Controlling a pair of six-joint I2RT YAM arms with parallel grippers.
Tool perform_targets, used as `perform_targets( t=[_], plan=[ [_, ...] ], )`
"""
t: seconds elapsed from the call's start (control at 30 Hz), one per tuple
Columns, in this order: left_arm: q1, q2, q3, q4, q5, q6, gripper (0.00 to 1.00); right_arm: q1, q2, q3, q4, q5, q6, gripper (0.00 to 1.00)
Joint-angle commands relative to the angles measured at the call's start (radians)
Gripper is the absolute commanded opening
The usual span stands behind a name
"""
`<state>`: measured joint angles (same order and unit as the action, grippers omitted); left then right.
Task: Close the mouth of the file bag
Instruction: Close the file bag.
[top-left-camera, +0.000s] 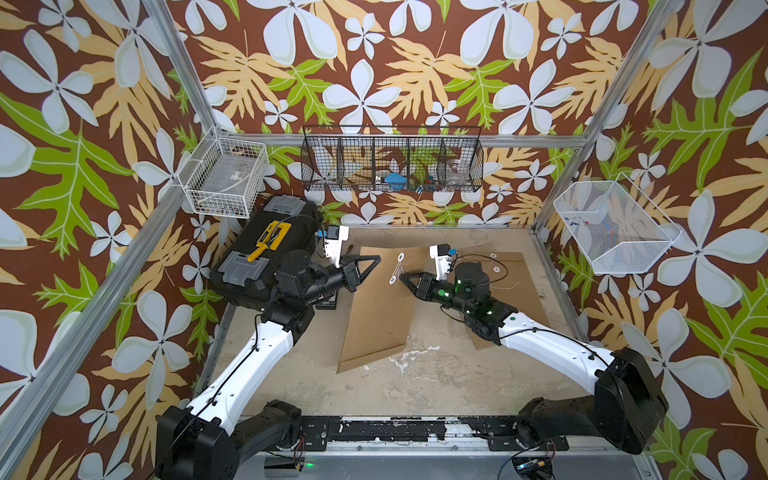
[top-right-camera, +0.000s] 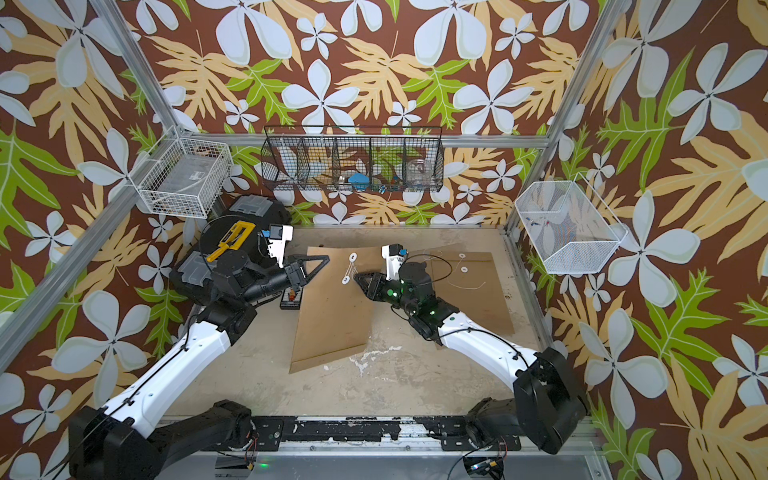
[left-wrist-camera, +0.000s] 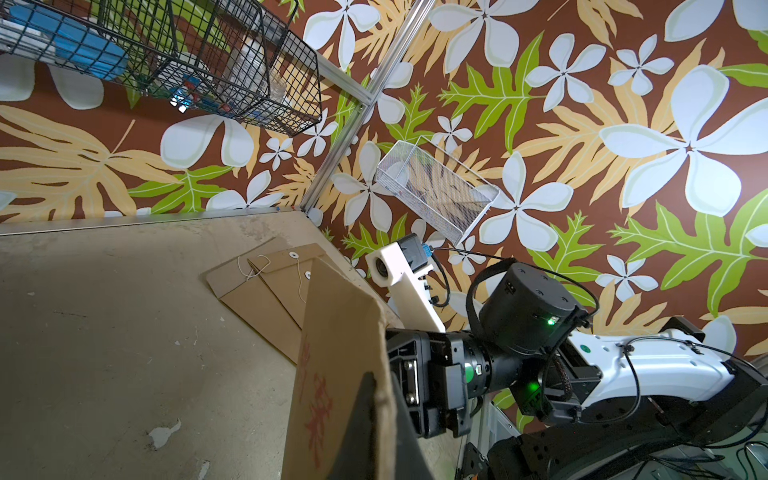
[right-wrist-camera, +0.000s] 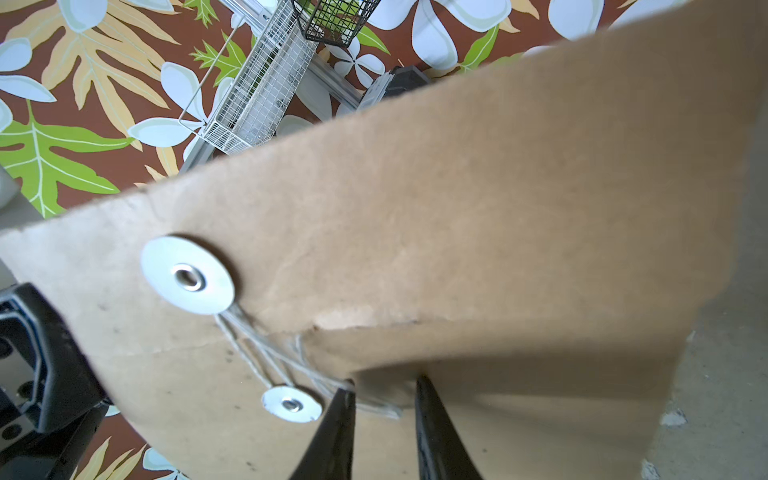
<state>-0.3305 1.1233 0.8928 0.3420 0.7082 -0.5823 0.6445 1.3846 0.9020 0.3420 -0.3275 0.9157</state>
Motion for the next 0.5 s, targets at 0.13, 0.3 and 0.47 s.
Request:
perform_targets(
  t=[0.13, 0.3, 0.47],
  plan=[
    [-0.012, 0.006, 0.003, 0.058, 0.02, -0.015, 0.0, 0.043, 0.039, 0.056, -0.015, 0.108, 0.093, 0.24],
    [-0.015, 0.005, 0.006, 0.053, 0.018, -0.009, 0.0, 0.063, 0.065, 0.097, -0.079, 0.175, 0.107, 0.1],
    [-0.015, 0.007, 0.025, 0.034, 0.016, 0.011, 0.0, 0.069, 0.071, 0.119, -0.212, 0.272, 0.049, 0.05]
  ],
)
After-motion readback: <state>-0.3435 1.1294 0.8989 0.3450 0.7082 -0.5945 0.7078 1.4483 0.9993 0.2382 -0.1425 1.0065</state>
